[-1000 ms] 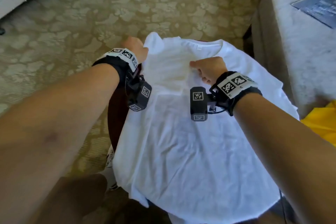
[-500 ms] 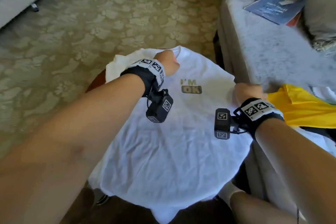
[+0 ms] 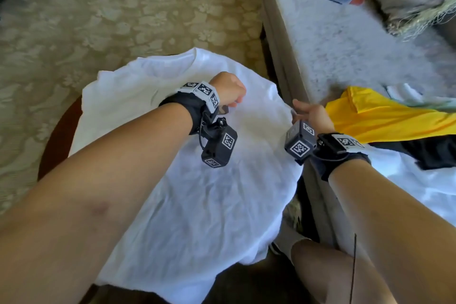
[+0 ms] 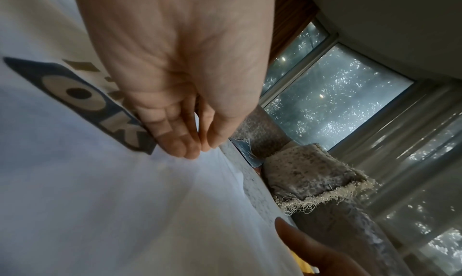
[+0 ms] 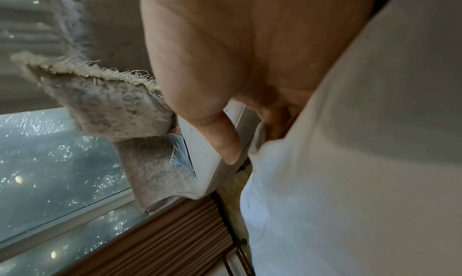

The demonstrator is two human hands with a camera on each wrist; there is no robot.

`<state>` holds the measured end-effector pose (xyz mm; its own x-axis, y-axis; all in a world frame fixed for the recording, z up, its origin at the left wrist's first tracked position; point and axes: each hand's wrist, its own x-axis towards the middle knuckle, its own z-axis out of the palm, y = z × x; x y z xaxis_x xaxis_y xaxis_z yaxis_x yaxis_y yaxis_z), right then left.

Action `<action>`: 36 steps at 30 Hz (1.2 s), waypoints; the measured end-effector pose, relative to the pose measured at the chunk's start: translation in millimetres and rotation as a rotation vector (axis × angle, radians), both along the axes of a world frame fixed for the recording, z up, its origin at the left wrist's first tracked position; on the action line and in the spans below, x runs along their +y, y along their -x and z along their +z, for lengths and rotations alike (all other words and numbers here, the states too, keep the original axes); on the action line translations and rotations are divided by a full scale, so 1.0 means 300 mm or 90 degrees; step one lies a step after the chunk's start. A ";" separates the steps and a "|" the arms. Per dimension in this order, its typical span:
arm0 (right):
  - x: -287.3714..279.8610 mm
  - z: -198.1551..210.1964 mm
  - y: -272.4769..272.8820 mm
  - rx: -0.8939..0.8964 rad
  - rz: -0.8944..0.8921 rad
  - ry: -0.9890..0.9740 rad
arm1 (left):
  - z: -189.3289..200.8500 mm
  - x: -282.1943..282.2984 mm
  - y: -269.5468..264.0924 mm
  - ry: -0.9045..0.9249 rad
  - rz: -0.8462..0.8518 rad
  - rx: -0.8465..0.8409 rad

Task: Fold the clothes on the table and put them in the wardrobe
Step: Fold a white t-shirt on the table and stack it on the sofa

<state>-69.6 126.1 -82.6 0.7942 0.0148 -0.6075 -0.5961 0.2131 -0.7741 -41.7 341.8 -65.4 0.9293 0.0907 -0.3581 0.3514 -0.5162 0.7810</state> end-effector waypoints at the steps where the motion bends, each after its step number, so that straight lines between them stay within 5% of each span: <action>1: 0.003 0.005 -0.004 -0.005 -0.003 -0.006 | -0.001 -0.004 0.001 -0.012 -0.001 -0.007; 9: 0.050 0.096 -0.026 -0.155 -0.058 -0.006 | 0.034 -0.050 -0.001 -0.014 -0.001 -0.015; 16: 0.268 0.211 0.003 -0.228 0.115 -0.052 | 0.155 0.004 0.016 0.482 0.135 0.134; 19: 0.360 0.206 0.045 -0.217 0.215 -0.065 | 0.193 0.073 0.052 0.567 0.095 0.214; 25: 0.435 0.153 0.057 -0.185 0.182 -0.058 | 0.100 0.146 0.092 0.295 0.054 0.091; 29: 0.420 0.141 0.043 -0.183 0.106 -0.011 | 0.088 0.162 0.098 0.229 0.013 0.114; 33: 0.369 0.078 -0.008 -0.189 -0.018 0.210 | 0.090 0.168 0.100 0.078 0.002 0.057; 36: 0.312 -0.001 -0.084 -0.127 -0.109 0.334 | 0.074 0.168 0.100 0.081 0.033 0.052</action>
<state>-44.3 219.6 -82.8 0.8588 -0.3861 -0.3367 -0.4183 -0.1492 -0.8960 -71.7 392.3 -43.1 0.8918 0.0861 -0.4442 0.4400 -0.3941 0.8069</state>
